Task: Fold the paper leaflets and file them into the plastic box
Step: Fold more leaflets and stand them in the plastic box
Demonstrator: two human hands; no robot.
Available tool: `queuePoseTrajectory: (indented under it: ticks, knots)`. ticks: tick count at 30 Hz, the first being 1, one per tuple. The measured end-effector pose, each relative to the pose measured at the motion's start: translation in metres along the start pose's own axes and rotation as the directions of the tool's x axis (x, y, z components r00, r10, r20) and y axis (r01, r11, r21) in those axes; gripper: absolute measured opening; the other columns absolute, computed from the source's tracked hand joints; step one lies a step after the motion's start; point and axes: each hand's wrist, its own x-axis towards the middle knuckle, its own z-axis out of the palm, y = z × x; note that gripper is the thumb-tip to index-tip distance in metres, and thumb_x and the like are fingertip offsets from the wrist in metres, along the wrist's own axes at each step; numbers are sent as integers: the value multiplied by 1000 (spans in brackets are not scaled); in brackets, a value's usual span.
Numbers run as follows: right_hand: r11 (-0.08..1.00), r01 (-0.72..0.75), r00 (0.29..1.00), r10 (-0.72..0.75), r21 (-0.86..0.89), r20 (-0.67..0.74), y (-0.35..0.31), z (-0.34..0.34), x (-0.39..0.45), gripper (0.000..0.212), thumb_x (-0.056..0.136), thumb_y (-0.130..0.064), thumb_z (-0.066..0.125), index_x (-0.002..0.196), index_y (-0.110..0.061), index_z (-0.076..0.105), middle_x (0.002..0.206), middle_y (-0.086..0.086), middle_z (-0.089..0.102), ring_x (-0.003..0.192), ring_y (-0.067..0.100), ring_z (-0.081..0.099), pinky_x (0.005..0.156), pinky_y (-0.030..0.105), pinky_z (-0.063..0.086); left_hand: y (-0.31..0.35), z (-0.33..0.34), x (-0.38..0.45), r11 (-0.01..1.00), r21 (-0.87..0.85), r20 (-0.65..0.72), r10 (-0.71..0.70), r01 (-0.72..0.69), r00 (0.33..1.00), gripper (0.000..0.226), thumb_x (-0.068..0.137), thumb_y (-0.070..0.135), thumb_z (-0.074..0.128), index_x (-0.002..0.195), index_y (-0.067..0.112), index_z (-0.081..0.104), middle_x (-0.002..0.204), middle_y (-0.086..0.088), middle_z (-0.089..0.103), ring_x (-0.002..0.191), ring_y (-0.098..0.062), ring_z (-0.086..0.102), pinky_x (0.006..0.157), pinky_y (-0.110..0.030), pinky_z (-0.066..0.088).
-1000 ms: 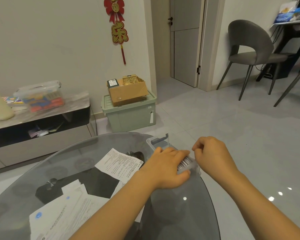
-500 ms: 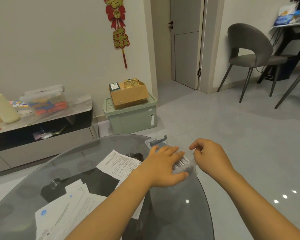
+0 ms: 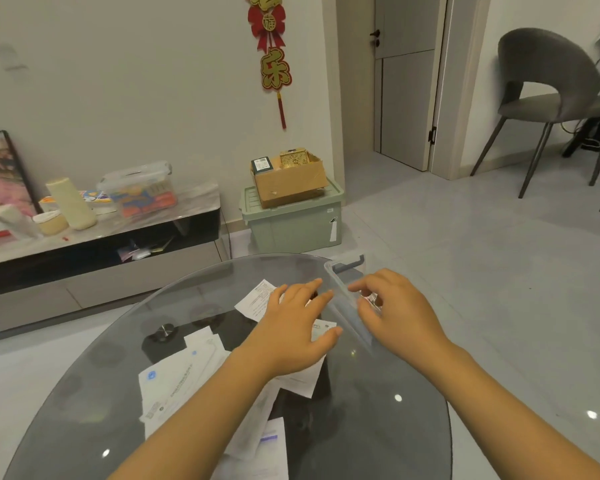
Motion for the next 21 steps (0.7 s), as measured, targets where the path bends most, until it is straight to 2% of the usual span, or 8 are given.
queuePoseTrajectory:
  ticks: [4, 8, 11, 14, 18, 21]
  knots:
    - [997, 80, 996, -80, 7, 29, -21, 16, -3, 24, 92, -21, 52, 114, -25, 62, 96, -15, 44, 91, 1, 38, 80, 17, 35, -17, 14, -7, 978, -35, 56, -205, 207, 977, 64, 95, 47, 39, 149, 19, 18, 155, 1, 21, 141, -19, 20, 117, -37, 12]
    - [993, 119, 991, -119, -10, 58, -33, 33, -1, 27, 92, -20, 51, 116, -24, 61, 106, -11, 52, 102, 6, 44, 81, 22, 40, -34, 32, -7, 921, -162, 152, -332, 354, 931, 72, 93, 47, 48, 149, 15, 16, 156, 0, 22, 142, -20, 24, 117, -38, 19]
    - [993, 121, 990, -120, -12, 73, -38, 40, 1, 28, 92, -20, 50, 117, -25, 60, 110, -10, 52, 108, 7, 45, 81, 21, 40, -44, 44, -2, 915, -183, 121, -341, 359, 932, 67, 90, 50, 51, 144, 16, 28, 148, 0, 36, 134, -18, 36, 112, -37, 29]
    - [993, 112, 989, -108, -32, 104, -38, 45, 3, 29, 93, -22, 48, 120, -27, 57, 114, -11, 50, 110, 5, 44, 82, 18, 38, -48, 48, 5, 920, -124, 46, -368, 371, 929, 57, 91, 48, 50, 138, 17, 37, 138, 1, 46, 123, -17, 44, 103, -34, 33]
    - [994, 102, 987, -96, -37, 127, -39, 48, 3, 29, 94, -23, 47, 121, -28, 56, 116, -11, 49, 108, 5, 44, 79, 15, 34, -49, 45, 13, 941, -8, -26, -337, 337, 941, 39, 96, 33, 44, 131, 18, 51, 128, 0, 55, 111, -16, 53, 87, -23, 40]
    - [995, 90, 985, -84, -36, 149, -40, 50, 3, 29, 94, -24, 47, 122, -27, 56, 117, -10, 50, 108, 7, 45, 83, 21, 40, -52, 45, 15, 940, -1, -30, -340, 340, 940, 29, 97, 23, 43, 119, 18, 61, 116, -2, 63, 96, -17, 60, 76, -23, 45]
